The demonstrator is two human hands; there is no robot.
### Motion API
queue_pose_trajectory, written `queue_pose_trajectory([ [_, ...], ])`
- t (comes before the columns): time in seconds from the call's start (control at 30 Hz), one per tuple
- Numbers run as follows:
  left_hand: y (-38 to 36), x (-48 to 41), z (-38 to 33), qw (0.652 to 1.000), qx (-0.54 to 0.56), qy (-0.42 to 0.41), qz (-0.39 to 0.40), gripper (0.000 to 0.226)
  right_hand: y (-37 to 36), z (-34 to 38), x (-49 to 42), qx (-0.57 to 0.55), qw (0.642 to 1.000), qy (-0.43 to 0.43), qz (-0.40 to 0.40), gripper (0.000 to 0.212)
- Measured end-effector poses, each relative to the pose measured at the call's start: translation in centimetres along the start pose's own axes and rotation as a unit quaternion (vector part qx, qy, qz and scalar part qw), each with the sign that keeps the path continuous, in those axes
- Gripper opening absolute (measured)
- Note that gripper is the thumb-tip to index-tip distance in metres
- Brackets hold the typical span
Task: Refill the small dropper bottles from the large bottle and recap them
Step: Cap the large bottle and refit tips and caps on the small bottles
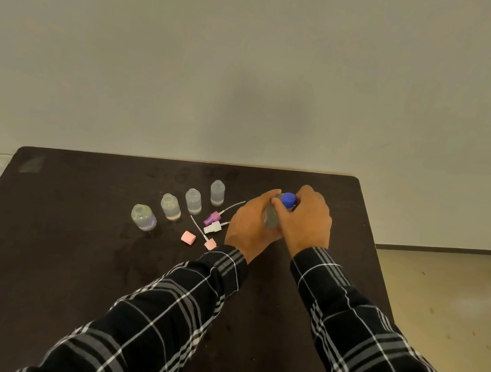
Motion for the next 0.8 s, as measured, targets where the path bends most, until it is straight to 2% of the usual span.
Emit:
queue_pose_trajectory([
  [0.07, 0.1, -0.7, 1.0, 0.998, 0.013, 0.043, 0.04, 0.065, -0.3, -0.6, 0.0, -0.028, 1.0, -0.01, 0.005, 0.034],
  [0.1, 0.1, -1.3, 1.7, 0.991, -0.007, 0.123, 0.056, 0.062, -0.4, -0.8, -0.1, -0.043, 0.999, -0.016, 0.01, 0.036],
  [0.17, -0.8, -3.1, 2.7, 0.982, -0.039, 0.157, 0.094, 0.057, -0.4, -1.1, -0.5, -0.064, 0.997, -0.026, 0.016, 0.039],
  [0.2, -0.7, -3.2, 2.7, 0.988, -0.058, 0.126, 0.073, 0.057, -0.4, -1.1, -0.9, -0.07, 0.997, -0.026, 0.016, 0.04],
  [0.23, -0.6, -3.0, 1.5, 0.992, -0.07, 0.105, 0.013, 0.06, -0.3, -1.0, -1.4, -0.075, 0.997, -0.022, 0.013, 0.04],
  [0.27, -0.6, -3.2, 0.2, 0.997, -0.065, 0.05, -0.014, 0.062, -0.3, -0.9, -1.9, -0.082, 0.996, -0.018, 0.01, 0.04],
  [0.33, -0.4, -3.2, -0.2, 0.998, -0.012, -0.038, -0.058, 0.062, -0.1, -0.7, -3.0, -0.102, 0.995, -0.009, 0.003, 0.04],
  [0.37, -0.1, -3.9, -0.5, 0.997, -0.003, -0.053, -0.062, 0.059, 0.0, -0.7, -3.6, -0.111, 0.994, -0.004, 0.0, 0.042],
  [0.5, -0.5, -7.6, -1.5, 0.999, 0.011, -0.038, -0.036, 0.057, 0.4, -1.3, -6.2, -0.108, 0.994, 0.027, 0.003, 0.055],
  [0.8, -1.4, -11.4, -1.5, 0.996, 0.035, -0.043, -0.064, 0.064, -0.1, -1.8, -10.5, -0.141, 0.99, 0.019, 0.022, 0.057],
])
Point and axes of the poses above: each hand's wrist, its own x-axis away from the middle knuckle, its own y-axis out of the back of the hand, z = x × y, the point moved 1 cm from there along -x, towards the middle knuckle, and after that the axes turned 6 degrees about -y, right-handed, at the moved point
